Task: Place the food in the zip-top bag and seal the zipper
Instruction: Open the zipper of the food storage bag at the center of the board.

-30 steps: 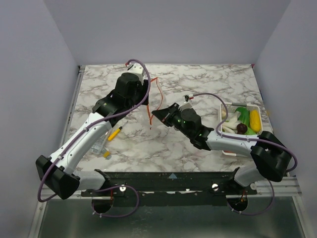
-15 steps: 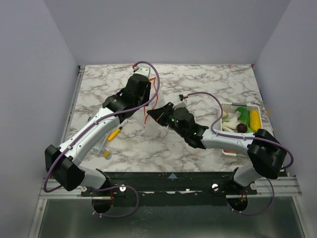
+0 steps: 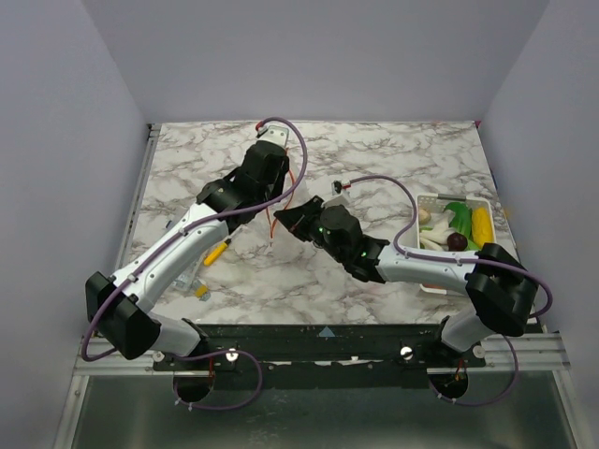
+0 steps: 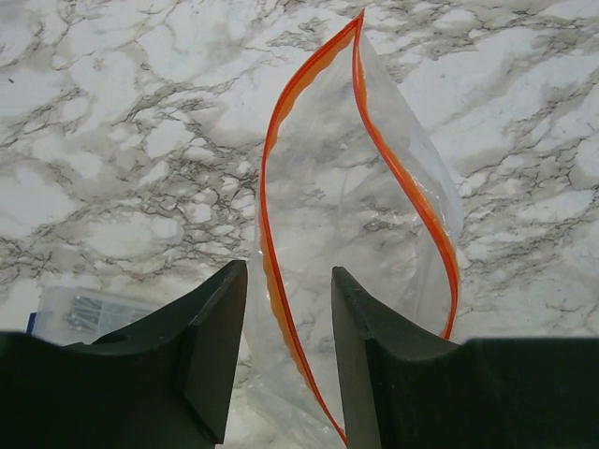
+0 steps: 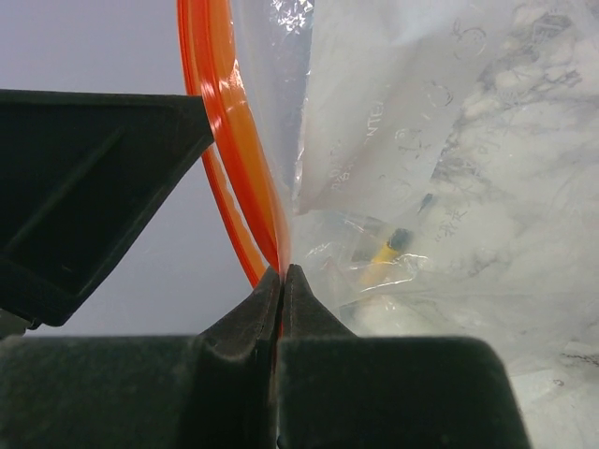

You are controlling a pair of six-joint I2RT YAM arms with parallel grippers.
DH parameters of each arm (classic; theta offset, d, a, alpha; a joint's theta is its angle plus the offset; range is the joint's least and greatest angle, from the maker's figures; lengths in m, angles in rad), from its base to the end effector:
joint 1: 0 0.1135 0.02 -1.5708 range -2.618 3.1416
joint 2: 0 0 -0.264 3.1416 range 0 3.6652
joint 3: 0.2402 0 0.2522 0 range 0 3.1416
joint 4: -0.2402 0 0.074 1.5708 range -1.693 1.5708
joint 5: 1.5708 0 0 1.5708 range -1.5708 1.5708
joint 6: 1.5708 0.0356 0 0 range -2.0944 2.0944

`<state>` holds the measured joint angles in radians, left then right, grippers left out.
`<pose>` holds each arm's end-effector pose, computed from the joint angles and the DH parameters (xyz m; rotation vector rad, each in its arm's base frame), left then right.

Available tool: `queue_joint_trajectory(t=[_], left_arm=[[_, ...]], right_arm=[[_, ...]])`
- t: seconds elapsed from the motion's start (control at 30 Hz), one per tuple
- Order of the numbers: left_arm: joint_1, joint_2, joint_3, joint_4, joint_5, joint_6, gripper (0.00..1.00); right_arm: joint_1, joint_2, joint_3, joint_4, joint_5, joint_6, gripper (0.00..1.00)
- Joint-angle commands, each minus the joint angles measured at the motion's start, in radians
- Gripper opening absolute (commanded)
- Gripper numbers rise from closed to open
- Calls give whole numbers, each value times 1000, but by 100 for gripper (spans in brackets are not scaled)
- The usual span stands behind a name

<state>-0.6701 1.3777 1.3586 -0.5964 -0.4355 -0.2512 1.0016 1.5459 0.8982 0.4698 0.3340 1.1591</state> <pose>0.2462 -0.1759 0.3665 0.2022 2.1128 -0.0673 0.1990 0.2893 0.2584 0.4175 1.8774 1.2536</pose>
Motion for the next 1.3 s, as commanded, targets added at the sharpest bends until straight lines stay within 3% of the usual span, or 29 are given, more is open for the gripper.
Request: queue_joint_trajectory(t=[0.0,0.27,0.33,0.43,0.57,0.63,0.7,0.83,0.87,1.0,1.13,1.27], left_arm=[[-4,40,48,-53,-67,9,41],[5,22,38,-42,-74,15,26],[14,15,39,-42,-60,16,19],[36,1,41,-47,-21,26,0],[26,-28,72,-105,-8,80,0],[-14,-8,146,-203,-155,92,0],[-44,14,213,-256,-236,98,0],[-70,66,250,-275,-240,113,0],[-75,78,245,-270,-230,115,0],[-77,112,185,-212,-49,71,0],[-77,124,136,-184,118,22,0],[-79,128,91,-156,217,-11,0]], right_arm=[[11,0,10,-3,51,2,1],[11,-16,-8,17,35,-9,1],[12,-23,-14,21,31,-9,1],[12,-29,-21,26,20,-13,1],[0,-42,-42,26,-48,-27,1],[-25,-47,-43,26,-134,-63,1],[-55,-52,-40,1,-218,-101,11],[-137,-71,17,-238,-320,-195,26],[-149,-84,33,-309,-316,-222,28],[-152,-158,55,-481,-231,-319,56],[-153,-185,83,-604,-174,-346,66],[-152,-155,118,-662,-102,-390,66]])
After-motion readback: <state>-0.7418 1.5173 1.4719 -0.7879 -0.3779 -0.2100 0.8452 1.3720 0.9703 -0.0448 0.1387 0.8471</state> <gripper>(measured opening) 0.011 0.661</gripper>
